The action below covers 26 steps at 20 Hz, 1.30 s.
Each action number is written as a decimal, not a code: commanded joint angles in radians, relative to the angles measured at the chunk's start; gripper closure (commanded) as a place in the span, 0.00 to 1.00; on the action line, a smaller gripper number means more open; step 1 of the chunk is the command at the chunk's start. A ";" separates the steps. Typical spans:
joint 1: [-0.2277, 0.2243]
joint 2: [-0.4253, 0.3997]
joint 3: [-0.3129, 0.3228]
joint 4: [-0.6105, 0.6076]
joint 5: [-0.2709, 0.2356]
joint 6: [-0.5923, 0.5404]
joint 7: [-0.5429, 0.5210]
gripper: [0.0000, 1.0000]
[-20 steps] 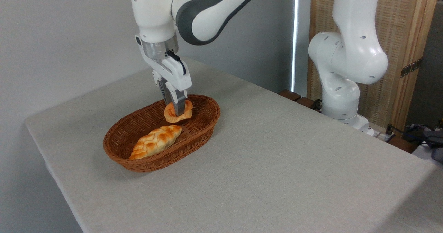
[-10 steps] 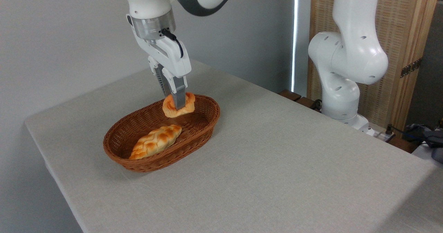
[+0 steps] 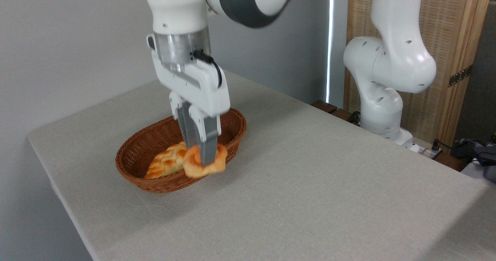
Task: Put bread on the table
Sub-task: 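Carry the bun past the basket rim and lower it onto the table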
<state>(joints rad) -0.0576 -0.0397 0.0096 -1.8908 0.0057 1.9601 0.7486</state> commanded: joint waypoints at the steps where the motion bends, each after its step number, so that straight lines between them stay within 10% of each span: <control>1: 0.005 0.111 0.001 0.015 0.028 0.158 0.003 0.52; 5: 0.004 0.191 -0.008 0.015 0.069 0.246 0.000 0.49; 16: 0.005 0.204 -0.025 0.047 0.129 0.249 0.003 0.01; 26: 0.007 0.210 -0.019 0.048 0.132 0.250 0.003 0.00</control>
<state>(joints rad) -0.0484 0.1694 -0.0165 -1.8474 0.1219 2.2067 0.7500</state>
